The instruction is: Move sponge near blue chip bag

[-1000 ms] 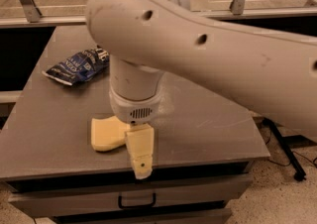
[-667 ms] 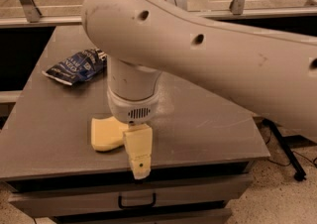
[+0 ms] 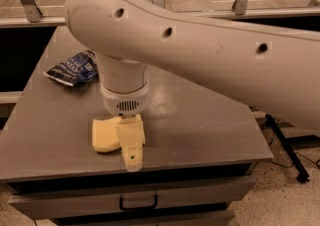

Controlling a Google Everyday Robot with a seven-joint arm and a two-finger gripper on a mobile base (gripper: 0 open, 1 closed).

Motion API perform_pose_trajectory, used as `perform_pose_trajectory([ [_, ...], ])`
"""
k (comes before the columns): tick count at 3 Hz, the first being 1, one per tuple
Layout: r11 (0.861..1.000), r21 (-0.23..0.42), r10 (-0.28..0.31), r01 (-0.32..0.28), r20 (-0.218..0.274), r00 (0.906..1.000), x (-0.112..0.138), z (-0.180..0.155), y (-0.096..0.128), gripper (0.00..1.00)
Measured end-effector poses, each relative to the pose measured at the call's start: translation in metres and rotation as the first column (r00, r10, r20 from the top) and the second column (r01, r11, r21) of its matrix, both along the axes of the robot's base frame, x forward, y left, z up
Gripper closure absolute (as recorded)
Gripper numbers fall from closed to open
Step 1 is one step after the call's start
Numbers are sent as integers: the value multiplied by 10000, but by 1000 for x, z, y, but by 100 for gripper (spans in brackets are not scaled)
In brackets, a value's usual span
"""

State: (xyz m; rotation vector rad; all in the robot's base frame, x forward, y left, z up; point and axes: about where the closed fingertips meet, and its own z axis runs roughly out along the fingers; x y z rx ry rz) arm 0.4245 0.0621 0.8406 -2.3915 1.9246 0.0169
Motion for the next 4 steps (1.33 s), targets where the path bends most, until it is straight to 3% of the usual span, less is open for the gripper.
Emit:
perform_pose_trajectory([
  [2, 9897, -589, -1300, 1303, 80, 9915, 9, -21, 2, 0],
  [4, 9894, -551, -1338, 1343, 126, 9909, 9, -20, 3, 41],
])
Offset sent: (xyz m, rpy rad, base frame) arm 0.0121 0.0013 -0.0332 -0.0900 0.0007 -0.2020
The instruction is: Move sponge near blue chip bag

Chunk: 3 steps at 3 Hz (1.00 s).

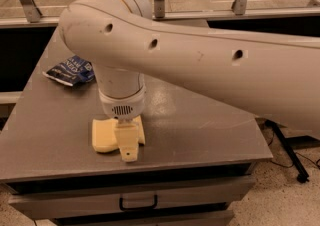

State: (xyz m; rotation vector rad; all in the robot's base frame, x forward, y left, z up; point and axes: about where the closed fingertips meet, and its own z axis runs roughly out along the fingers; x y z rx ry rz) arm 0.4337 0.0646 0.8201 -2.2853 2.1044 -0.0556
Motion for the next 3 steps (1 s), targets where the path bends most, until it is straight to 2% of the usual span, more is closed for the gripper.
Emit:
perform_pose_trajectory([
  [2, 10000, 3, 1, -1, 6, 10000, 0, 10, 0, 87],
  [3, 10000, -73, -39, 41, 258, 9997, 16, 28, -6, 100],
])
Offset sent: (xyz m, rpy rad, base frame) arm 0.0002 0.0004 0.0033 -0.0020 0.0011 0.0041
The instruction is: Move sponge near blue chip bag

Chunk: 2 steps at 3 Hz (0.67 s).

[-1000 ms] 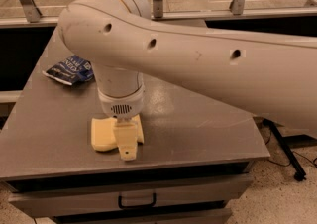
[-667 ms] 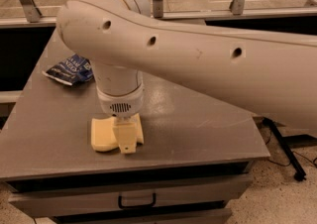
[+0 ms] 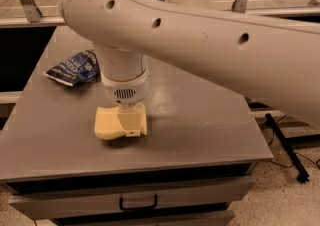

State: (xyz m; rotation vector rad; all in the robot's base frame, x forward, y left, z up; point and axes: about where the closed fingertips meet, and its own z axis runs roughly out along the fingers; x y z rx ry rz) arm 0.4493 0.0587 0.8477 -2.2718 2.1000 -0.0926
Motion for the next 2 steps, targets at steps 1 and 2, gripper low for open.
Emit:
perform_pose_trajectory([
  [1, 10000, 22, 36, -38, 603, 9982, 28, 33, -8, 100],
  [2, 10000, 33, 25, -30, 1457, 9893, 64, 61, -3, 100],
])
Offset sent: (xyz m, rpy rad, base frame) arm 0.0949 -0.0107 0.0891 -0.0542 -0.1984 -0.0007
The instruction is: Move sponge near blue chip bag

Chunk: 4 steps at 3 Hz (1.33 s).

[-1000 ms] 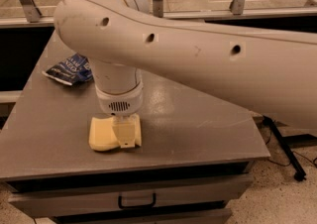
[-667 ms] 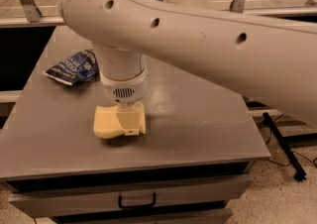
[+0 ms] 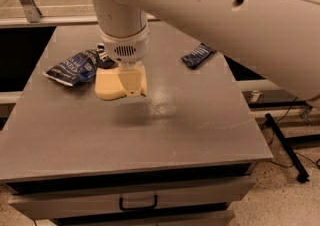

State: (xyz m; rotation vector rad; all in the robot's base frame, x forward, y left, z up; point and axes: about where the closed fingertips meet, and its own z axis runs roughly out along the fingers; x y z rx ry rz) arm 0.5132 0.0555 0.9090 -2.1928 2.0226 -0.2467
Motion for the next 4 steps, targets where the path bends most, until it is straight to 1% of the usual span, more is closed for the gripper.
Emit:
perform_pose_trajectory([
  [1, 10000, 1, 0, 0, 1, 10000, 0, 0, 0, 100],
  [2, 9966, 414, 694, -709, 382, 9969, 15, 4, 27, 100],
  [3, 9887, 875, 1151, -1215, 747, 9905, 39, -1, 61, 100],
  [4, 9850, 890, 1406, -1481, 850, 9864, 55, -21, 88, 81],
])
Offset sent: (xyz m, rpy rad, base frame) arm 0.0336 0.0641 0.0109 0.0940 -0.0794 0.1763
